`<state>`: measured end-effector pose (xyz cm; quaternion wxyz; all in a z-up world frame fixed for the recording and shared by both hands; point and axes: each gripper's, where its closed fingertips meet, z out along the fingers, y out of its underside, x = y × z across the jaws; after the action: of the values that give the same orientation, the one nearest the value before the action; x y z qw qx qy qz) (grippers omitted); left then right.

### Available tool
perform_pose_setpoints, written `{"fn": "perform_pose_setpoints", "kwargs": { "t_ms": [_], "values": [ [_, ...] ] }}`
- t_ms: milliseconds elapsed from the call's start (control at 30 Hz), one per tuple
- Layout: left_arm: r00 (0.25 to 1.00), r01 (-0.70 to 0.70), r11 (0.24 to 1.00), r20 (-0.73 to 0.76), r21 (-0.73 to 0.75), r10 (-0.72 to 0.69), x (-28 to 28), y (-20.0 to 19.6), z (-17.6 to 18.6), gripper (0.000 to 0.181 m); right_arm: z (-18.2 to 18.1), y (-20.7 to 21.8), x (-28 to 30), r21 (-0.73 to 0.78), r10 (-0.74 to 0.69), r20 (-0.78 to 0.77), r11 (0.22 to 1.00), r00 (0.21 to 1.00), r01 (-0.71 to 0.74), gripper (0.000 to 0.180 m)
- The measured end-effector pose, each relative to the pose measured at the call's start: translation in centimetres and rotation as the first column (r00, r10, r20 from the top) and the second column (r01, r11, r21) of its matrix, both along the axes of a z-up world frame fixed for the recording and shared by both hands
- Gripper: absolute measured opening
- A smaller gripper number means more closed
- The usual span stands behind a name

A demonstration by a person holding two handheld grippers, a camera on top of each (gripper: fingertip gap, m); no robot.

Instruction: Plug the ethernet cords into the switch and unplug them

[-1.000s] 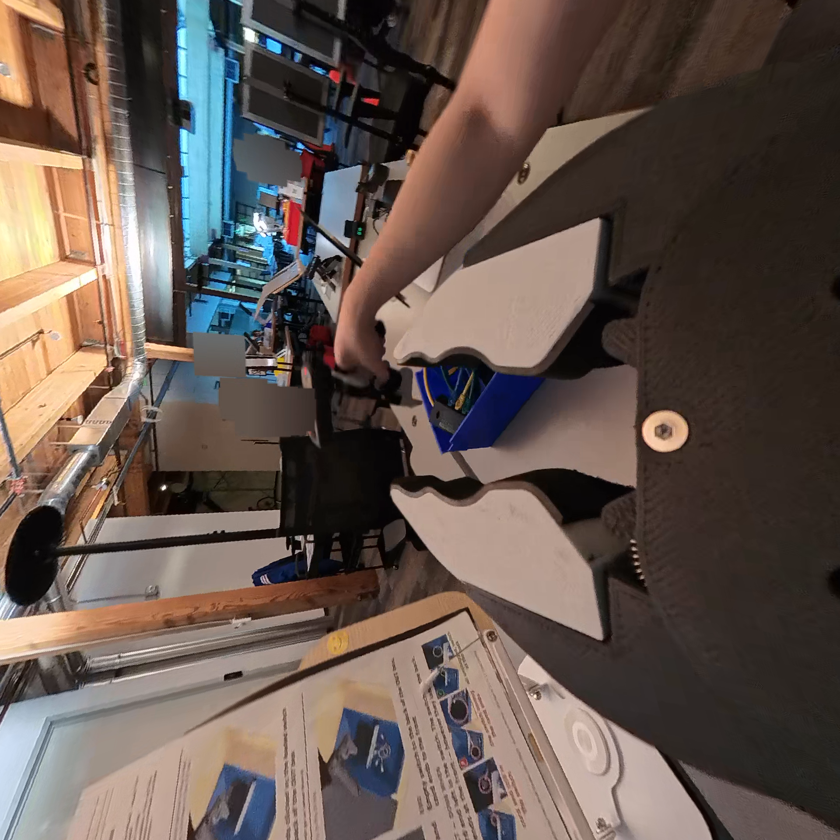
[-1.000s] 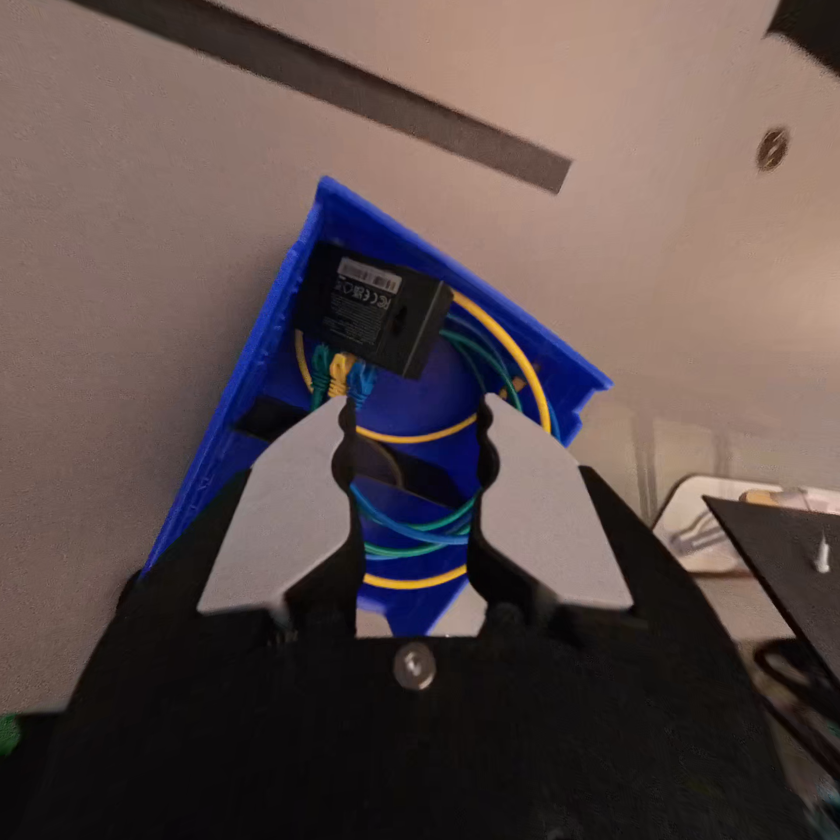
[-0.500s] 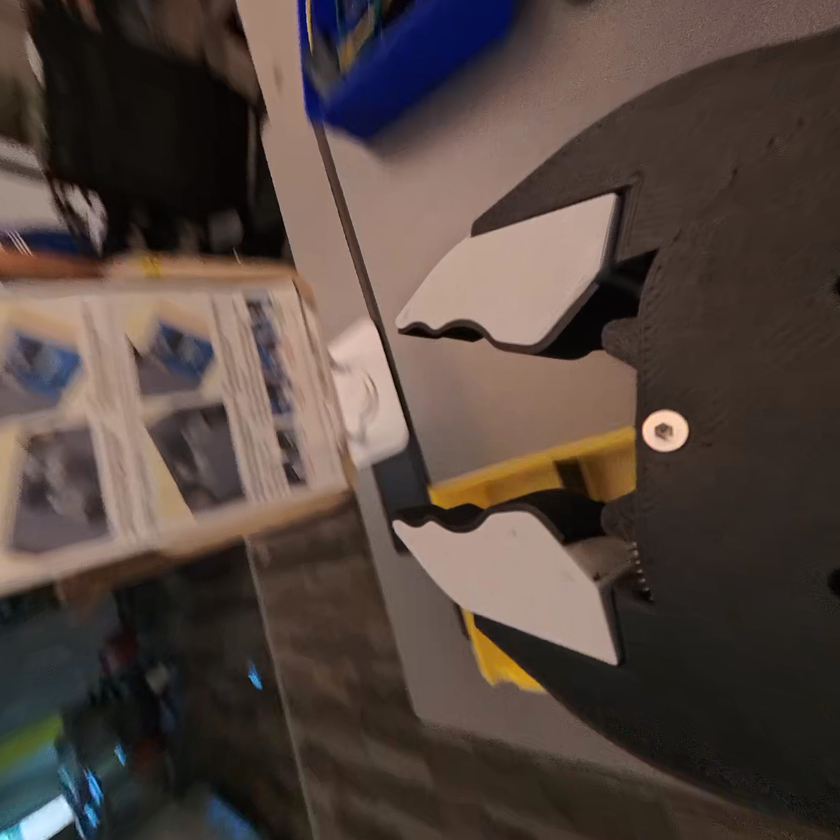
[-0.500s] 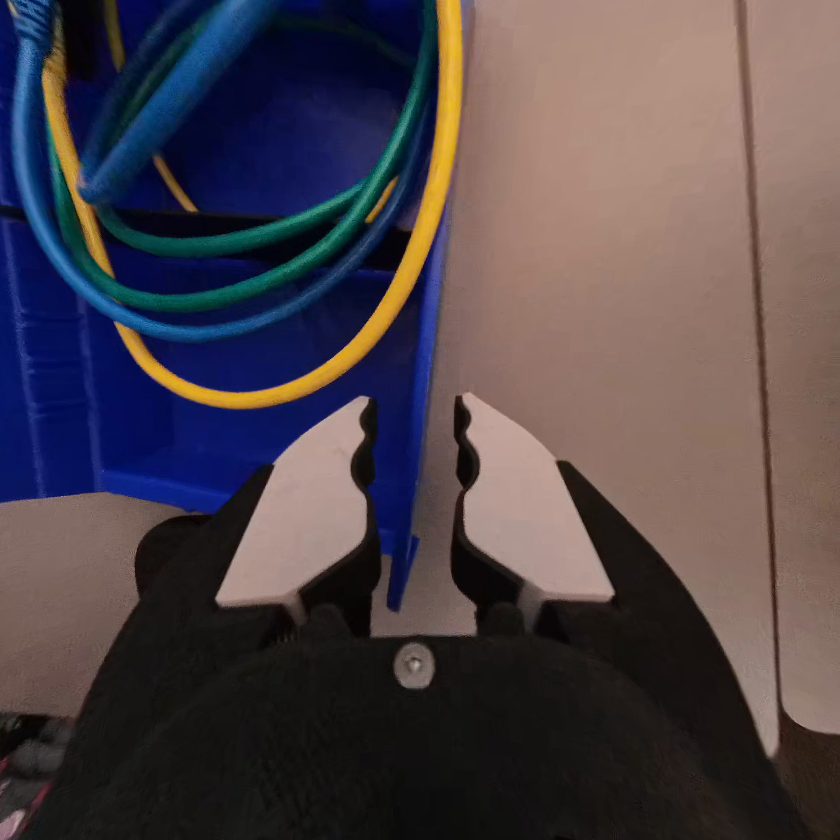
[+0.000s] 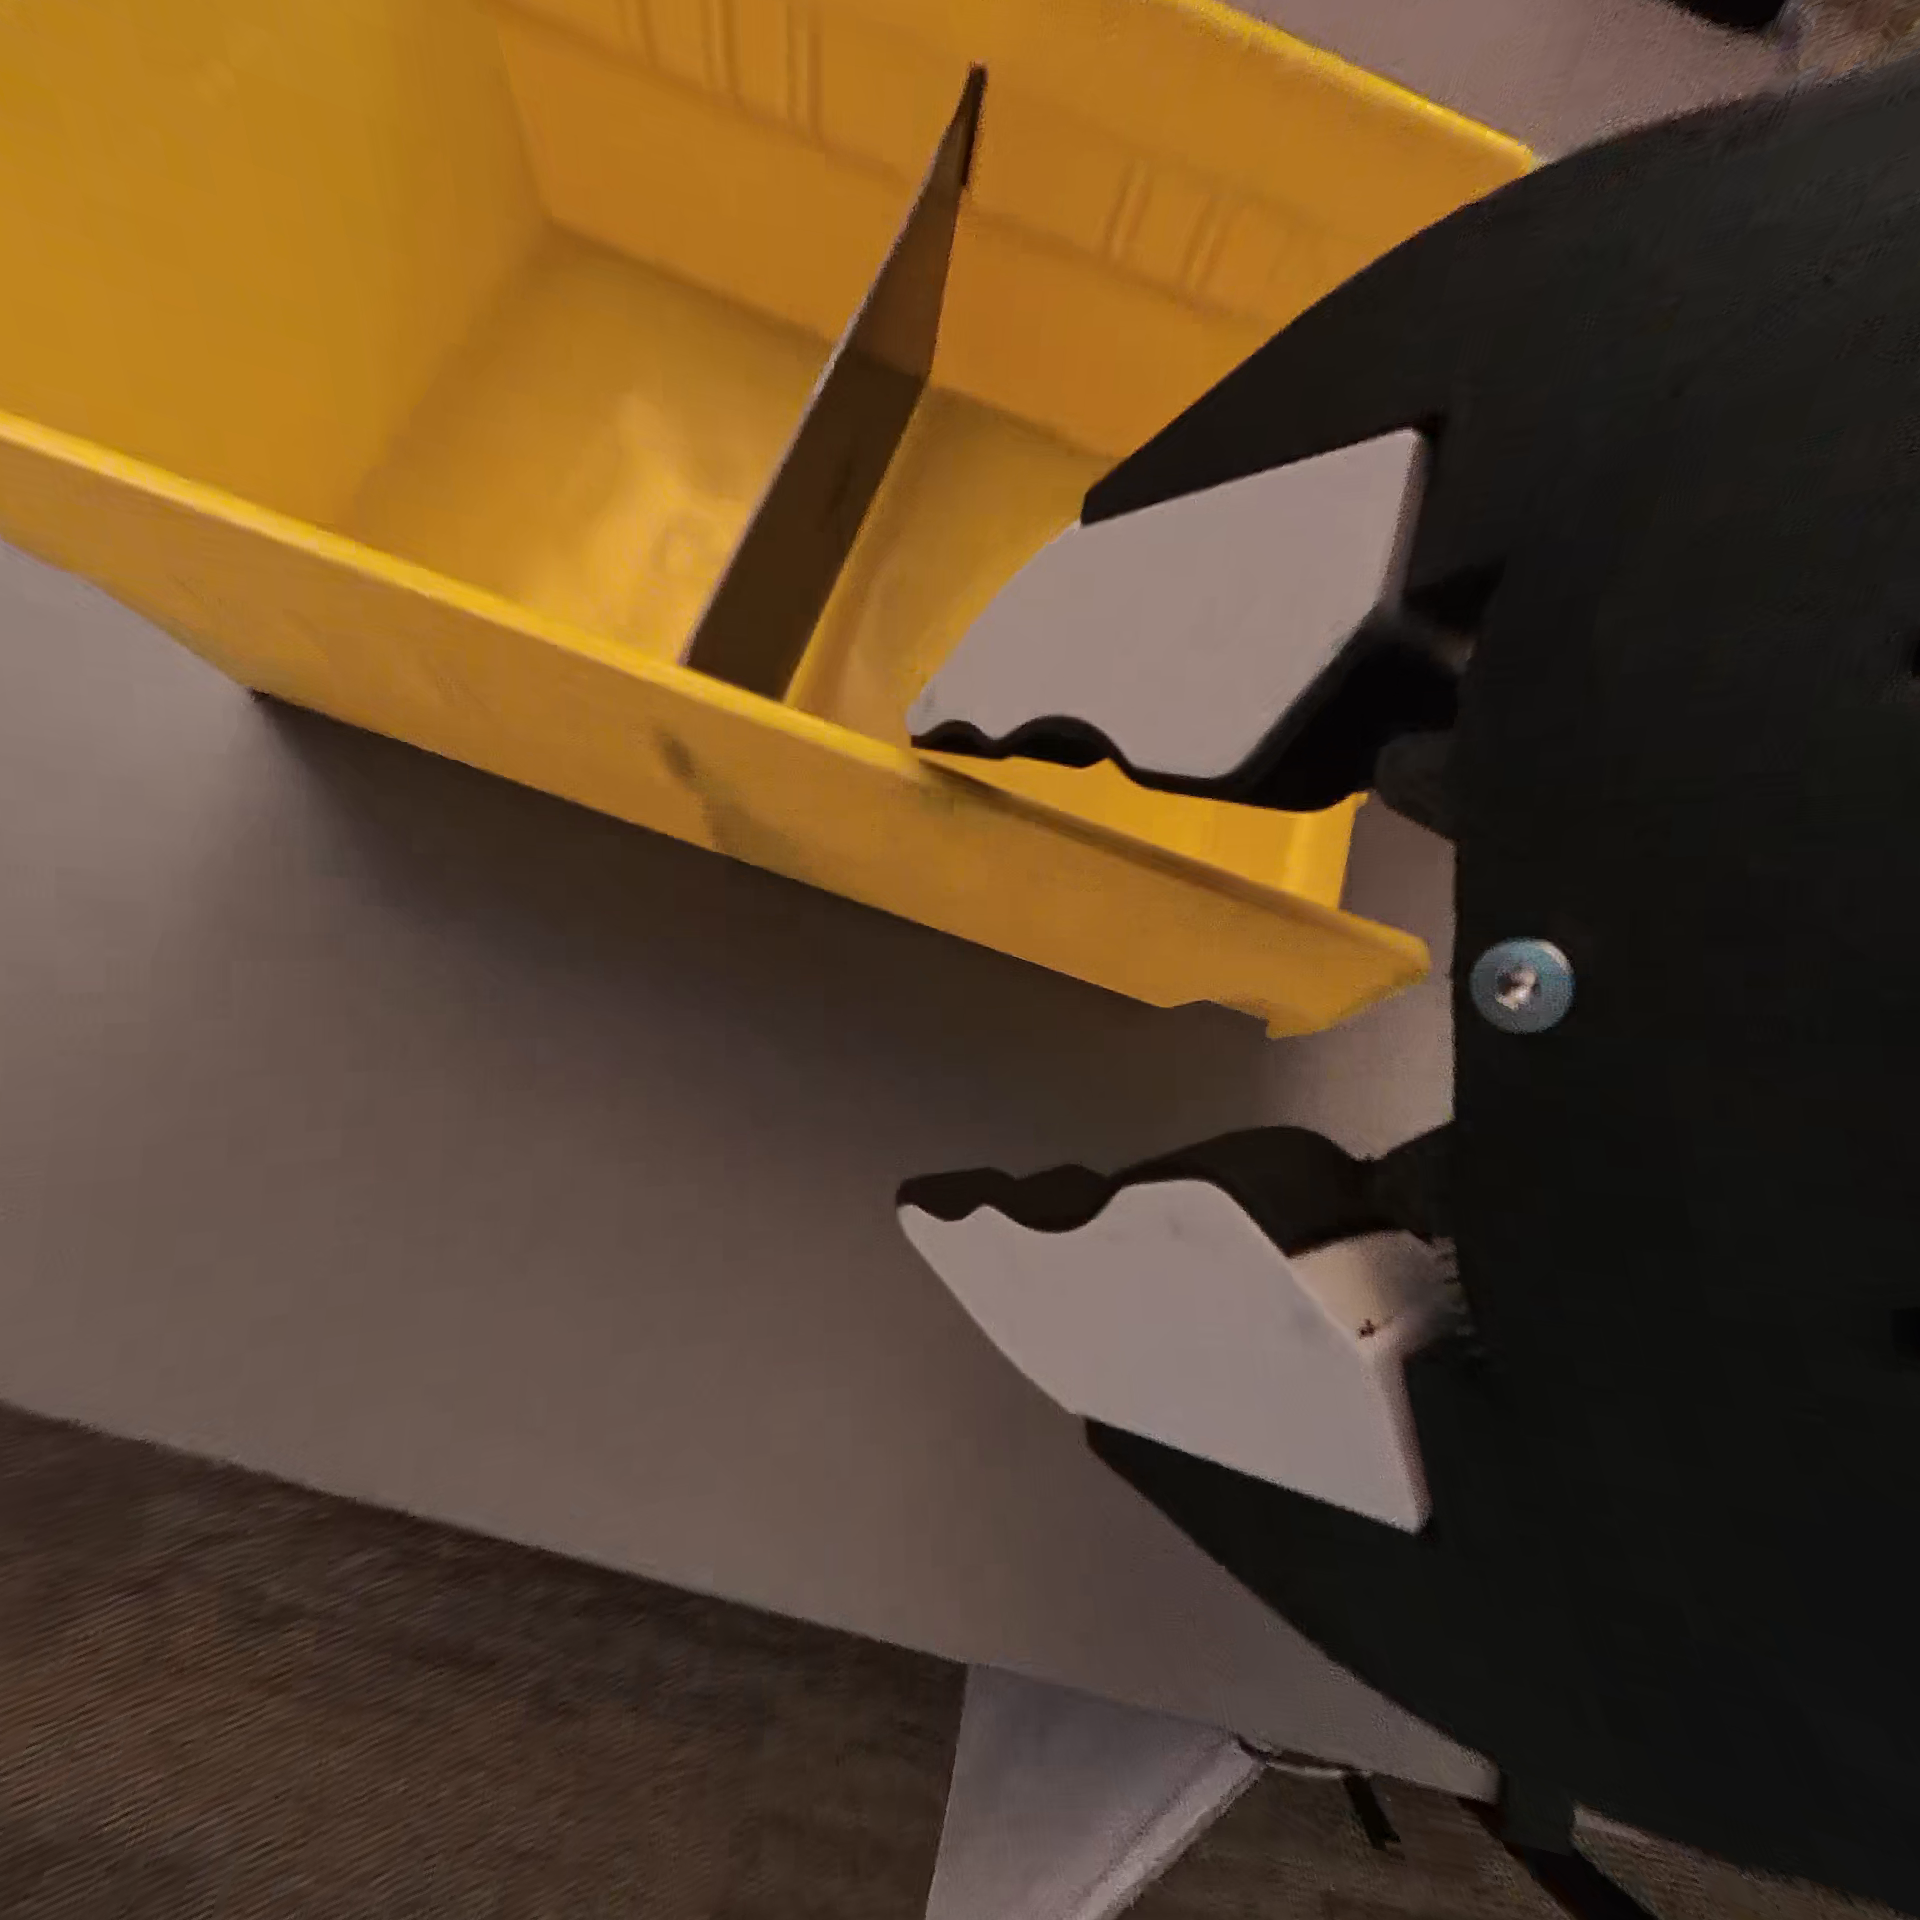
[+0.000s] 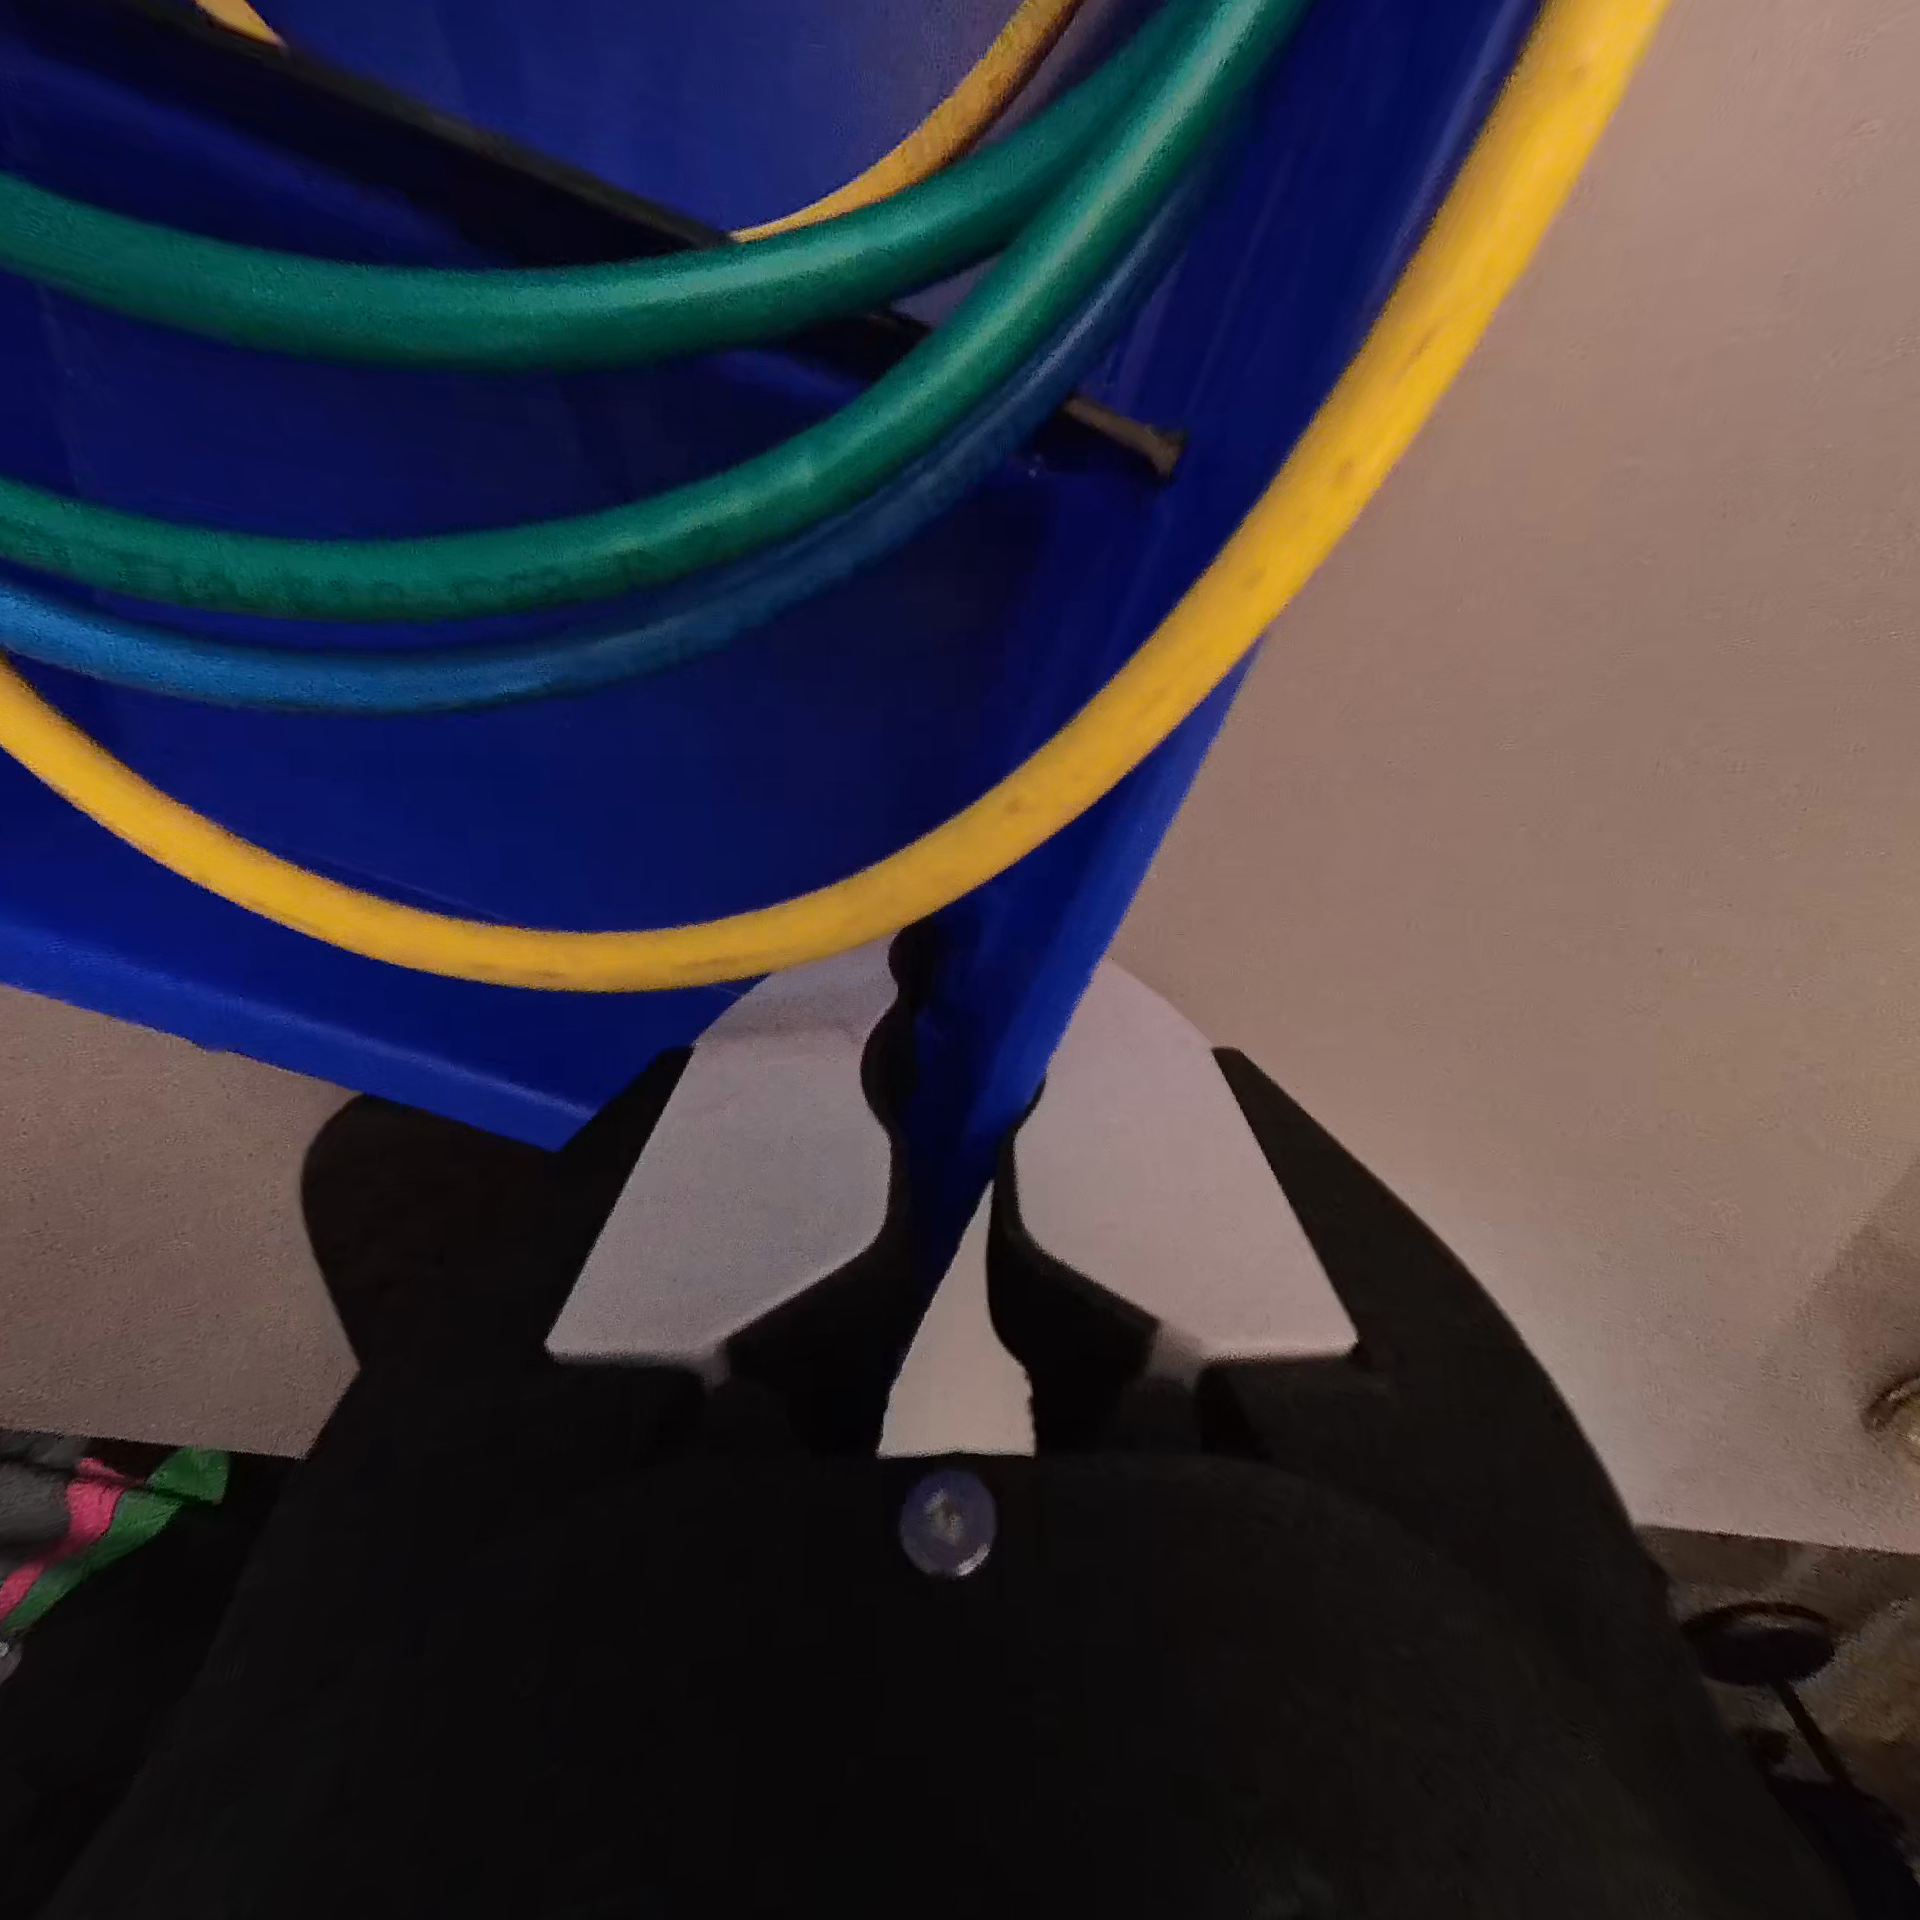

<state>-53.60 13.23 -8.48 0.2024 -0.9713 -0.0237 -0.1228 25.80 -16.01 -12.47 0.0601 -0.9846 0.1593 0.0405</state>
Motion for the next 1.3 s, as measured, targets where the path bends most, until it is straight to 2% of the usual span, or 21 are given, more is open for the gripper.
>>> {"fn": "perform_pose_setpoints", "kwargs": {
  "t_ms": [67, 133, 167, 200, 233, 333, 400, 533, 767, 800, 867, 933, 1033, 1067, 1100, 1167, 1200, 1233, 1267, 1300],
  "values": [
    [1.000, 0.022, 0.999, 0.022, -0.046, -0.021, 0.4, -0.5, -0.8, 0.073, 0.0, 1.2, -1.4, -0.008, 0.052, -0.007, 0.999, 0.999, -0.052, 0.010],
    [0.997, 0.066, 0.993, 0.047, -0.101, -0.062, 1.2, -1.3, -1.6, 0.060, 0.0, 2.8, -3.2, -0.011, 0.118, -0.004, 0.993, 0.993, -0.118, 0.010],
    [0.993, 0.102, 0.988, 0.079, -0.118, -0.093, 1.9, -1.6, -1.8, 0.049, -0.2, 3.6, -4.2, -0.010, 0.141, -0.011, 0.990, 0.990, -0.141, 0.010],
    [0.986, 0.141, 0.980, 0.113, -0.138, -0.126, 2.8, -2.0, -2.0, 0.026, -0.3, 4.4, -5.2, -0.008, 0.166, -0.016, 0.986, 0.986, -0.166, 0.009],
    [0.983, 0.165, 0.972, 0.104, -0.165, -0.149, 3.2, -2.3, -2.3, 0.021, -0.1, 5.1, -6.2, -0.002, 0.182, -0.015, 0.983, 0.983, -0.182, 0.009],
    [0.960, 0.247, 0.940, -0.070, -0.236, -0.270, 3.4, -2.9, -2.8, 0.007, -0.2, 7.4, -9.6, 0.009, 0.235, -0.014, 0.972, 0.972, -0.235, 0.011],
    [0.922, 0.311, 0.907, -0.143, -0.285, -0.361, 4.6, -3.3, -3.0, 0.005, -0.2, 8.3, -12.0, 0.025, 0.299, -0.013, 0.954, 0.954, -0.299, 0.017],
    [0.851, 0.433, 0.838, -0.158, -0.331, -0.502, 9.3, -3.7, -3.1, 0.006, -0.1, 9.2, -15.4, 0.056, 0.388, -0.032, 0.921, 0.921, -0.386, 0.026],
    [0.739, 0.567, 0.741, -0.175, -0.359, -0.650, 16.4, -4.7, -3.4, 0.012, -0.2, 8.2, -16.4, 0.039, 0.388, 0.015, 0.921, 0.921, -0.389, 0.013],
    [0.716, 0.597, 0.718, -0.167, -0.357, -0.678, 17.3, -5.0, -3.4, 0.014, -0.2, 8.3, -16.6, 0.065, 0.378, 0.021, 0.923, 0.925, -0.379, 0.012],
    [0.673, 0.647, 0.673, -0.147, -0.359, -0.725, 18.7, -5.7, -3.4, 0.015, 0.0, 8.4, -17.4, 0.151, 0.344, -0.004, 0.928, 0.939, -0.340, 0.025],
    [0.645, 0.683, 0.616, -0.072, -0.393, -0.761, 19.6, -7.4, -3.6, 0.019, 0.8, 7.7, -17.4, 0.216, 0.278, -0.011, 0.938, 0.960, -0.270, 0.026],
    [0.601, 0.727, 0.518, 0.052, -0.452, -0.798, 20.1, -10.0, -3.9, 0.024, 4.8, 6.1, -15.4, 0.378, 0.044, 0.151, 0.921, 0.988, -0.099, 0.031],
    [0.588, 0.741, 0.498, 0.077, -0.451, -0.805, 20.0, -10.4, -3.8, 0.024, 7.4, 6.1, -15.2, 0.480, -0.046, 0.230, 0.874, 0.972, -0.072, 0.030],
    [0.580, 0.756, 0.493, 0.093, -0.431, -0.809, 20.0, -10.4, -3.6, 0.025, 10.9, 7.0, -16.1, 0.628, -0.099, 0.289, 0.770, 0.952, -0.110, 0.027],
    [0.585, 0.777, 0.511, 0.122, -0.369, -0.802, 19.9, -9.9, -2.9, 0.024, 18.0, 9.1, -21.8, 0.844, -0.073, 0.371, 0.443, 0.926, -0.303, 0.027],
    [0.594, 0.782, 0.525, 0.148, -0.336, -0.791, 19.7, -9.8, -2.4, 0.022, 20.3, 9.8, -26.1, 0.880, -0.003, 0.406, 0.271, 0.914, -0.390, 0.032],
    [0.602, 0.787, 0.539, 0.178, -0.301, -0.779, 19.6, -9.8, -1.8, 0.023, 21.2, 10.4, -31.1, 0.877, 0.153, 0.440, 0.139, 0.885, -0.460, 0.036],
    [0.607, 0.788, 0.552, 0.201, -0.271, -0.768, 19.4, -9.8, -1.2, 0.022, 20.8, 11.2, -35.0, 0.888, 0.296, 0.389, 0.130, 0.872, -0.441, 0.041],
    [0.612, 0.788, 0.565, 0.214, -0.244, -0.761, 19.1, -9.8, -0.7, 0.019, 19.1, 12.2, -37.9, 0.889, 0.424, 0.278, 0.226, 0.862, -0.399, 0.045]
  ]
}}
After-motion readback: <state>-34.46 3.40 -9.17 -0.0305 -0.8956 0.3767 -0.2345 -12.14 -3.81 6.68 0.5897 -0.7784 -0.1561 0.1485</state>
